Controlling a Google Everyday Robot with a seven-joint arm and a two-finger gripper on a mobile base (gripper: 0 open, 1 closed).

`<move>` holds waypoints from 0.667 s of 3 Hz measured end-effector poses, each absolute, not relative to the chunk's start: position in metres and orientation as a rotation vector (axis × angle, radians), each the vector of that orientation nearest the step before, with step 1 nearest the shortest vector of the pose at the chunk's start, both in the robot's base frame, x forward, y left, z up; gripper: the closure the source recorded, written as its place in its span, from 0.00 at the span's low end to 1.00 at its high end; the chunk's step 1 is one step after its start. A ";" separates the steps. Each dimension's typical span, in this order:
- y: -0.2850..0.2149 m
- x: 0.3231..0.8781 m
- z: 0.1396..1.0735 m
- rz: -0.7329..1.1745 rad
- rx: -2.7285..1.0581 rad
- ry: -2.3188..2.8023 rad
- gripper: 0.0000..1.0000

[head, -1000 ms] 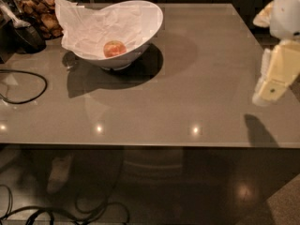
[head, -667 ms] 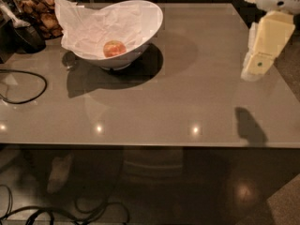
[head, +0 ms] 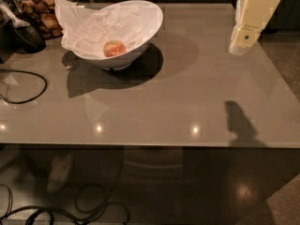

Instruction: Pick apple from white bowl

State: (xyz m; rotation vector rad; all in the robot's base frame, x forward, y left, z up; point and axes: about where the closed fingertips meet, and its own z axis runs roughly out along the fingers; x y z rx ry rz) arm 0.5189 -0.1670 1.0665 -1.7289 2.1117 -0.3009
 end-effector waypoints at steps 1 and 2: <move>-0.162 0.539 1.067 -0.210 -1.666 2.104 0.00; -0.148 0.570 1.072 -0.134 -1.647 2.074 0.00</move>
Offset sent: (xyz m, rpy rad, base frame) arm 0.0810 0.0312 0.0178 0.2114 0.0611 0.0287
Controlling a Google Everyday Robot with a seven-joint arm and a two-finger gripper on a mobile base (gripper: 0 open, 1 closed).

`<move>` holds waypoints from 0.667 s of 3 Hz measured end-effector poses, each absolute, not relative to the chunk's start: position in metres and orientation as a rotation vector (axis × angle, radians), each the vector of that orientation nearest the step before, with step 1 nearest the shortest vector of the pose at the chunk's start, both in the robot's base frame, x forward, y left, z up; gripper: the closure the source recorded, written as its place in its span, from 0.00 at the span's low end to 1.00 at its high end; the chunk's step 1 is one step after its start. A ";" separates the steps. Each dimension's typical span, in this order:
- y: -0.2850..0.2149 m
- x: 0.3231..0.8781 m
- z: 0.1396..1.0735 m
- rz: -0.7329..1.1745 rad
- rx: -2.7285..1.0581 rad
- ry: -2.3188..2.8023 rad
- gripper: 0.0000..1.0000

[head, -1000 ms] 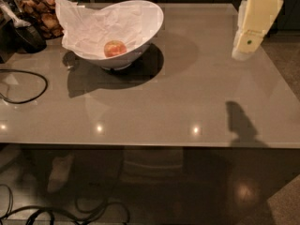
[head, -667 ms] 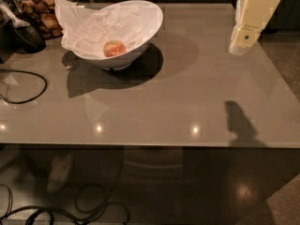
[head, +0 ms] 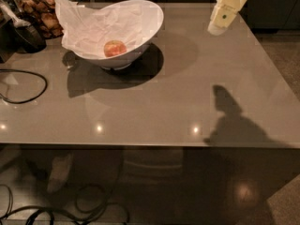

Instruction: Pick apple from white bowl

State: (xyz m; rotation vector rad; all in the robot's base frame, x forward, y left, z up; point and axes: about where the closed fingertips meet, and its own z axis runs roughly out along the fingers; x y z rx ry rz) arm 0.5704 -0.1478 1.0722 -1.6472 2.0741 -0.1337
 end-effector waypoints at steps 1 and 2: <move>-0.122 0.597 1.080 -0.110 -1.693 1.992 0.00; -0.106 0.611 1.085 -0.087 -1.734 1.911 0.00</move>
Offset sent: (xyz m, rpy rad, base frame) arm 0.0428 0.0488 0.0169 0.0308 0.0050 0.2196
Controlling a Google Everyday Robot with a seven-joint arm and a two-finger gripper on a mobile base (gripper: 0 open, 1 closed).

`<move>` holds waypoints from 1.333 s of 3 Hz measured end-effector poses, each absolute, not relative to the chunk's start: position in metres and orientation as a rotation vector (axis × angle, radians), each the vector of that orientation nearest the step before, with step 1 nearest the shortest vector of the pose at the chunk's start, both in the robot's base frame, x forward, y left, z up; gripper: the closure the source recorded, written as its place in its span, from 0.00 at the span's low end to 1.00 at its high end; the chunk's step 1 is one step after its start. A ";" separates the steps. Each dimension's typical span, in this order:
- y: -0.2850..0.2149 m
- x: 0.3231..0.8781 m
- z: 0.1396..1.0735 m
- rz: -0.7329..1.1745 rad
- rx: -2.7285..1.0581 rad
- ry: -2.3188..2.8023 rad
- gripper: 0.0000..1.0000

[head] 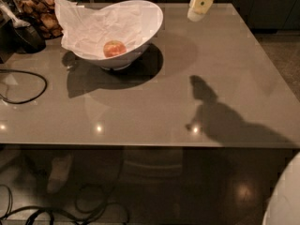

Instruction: Pick apple from white bowl

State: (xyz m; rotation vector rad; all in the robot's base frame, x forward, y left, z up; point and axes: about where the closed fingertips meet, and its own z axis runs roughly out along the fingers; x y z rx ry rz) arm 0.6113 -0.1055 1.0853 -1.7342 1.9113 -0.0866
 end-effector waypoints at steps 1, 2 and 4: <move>-0.104 0.621 1.089 -0.085 -1.700 1.888 0.00; -0.083 0.641 1.083 -0.054 -1.715 1.877 0.00; -0.040 0.676 1.066 0.007 -1.742 1.862 0.00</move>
Offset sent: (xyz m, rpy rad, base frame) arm 0.0541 0.0456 0.0044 0.0329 0.0530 0.0578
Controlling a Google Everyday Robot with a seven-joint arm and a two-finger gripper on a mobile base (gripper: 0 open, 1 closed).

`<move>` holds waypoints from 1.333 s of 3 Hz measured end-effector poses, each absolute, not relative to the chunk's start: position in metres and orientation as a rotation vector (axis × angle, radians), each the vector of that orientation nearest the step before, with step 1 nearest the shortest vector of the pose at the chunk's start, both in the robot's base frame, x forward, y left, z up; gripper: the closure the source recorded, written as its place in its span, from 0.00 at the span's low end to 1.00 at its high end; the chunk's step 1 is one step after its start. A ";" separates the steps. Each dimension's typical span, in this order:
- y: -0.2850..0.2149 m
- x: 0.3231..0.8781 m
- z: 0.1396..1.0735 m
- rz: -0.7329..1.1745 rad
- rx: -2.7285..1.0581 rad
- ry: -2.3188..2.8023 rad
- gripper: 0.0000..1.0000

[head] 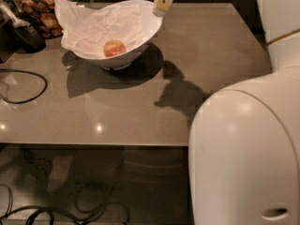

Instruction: Pick apple from white bowl

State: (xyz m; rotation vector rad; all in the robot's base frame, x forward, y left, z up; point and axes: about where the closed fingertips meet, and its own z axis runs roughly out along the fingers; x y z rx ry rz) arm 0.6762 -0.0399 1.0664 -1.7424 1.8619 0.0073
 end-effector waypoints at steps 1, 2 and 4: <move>-0.023 0.691 1.056 0.032 -1.748 1.861 0.00; -0.010 0.707 1.053 0.038 -1.738 1.817 0.00; 0.040 0.722 1.030 0.123 -1.807 1.747 0.00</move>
Offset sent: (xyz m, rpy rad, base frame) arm 0.0418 0.0313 -0.0106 0.0280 0.0132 0.0598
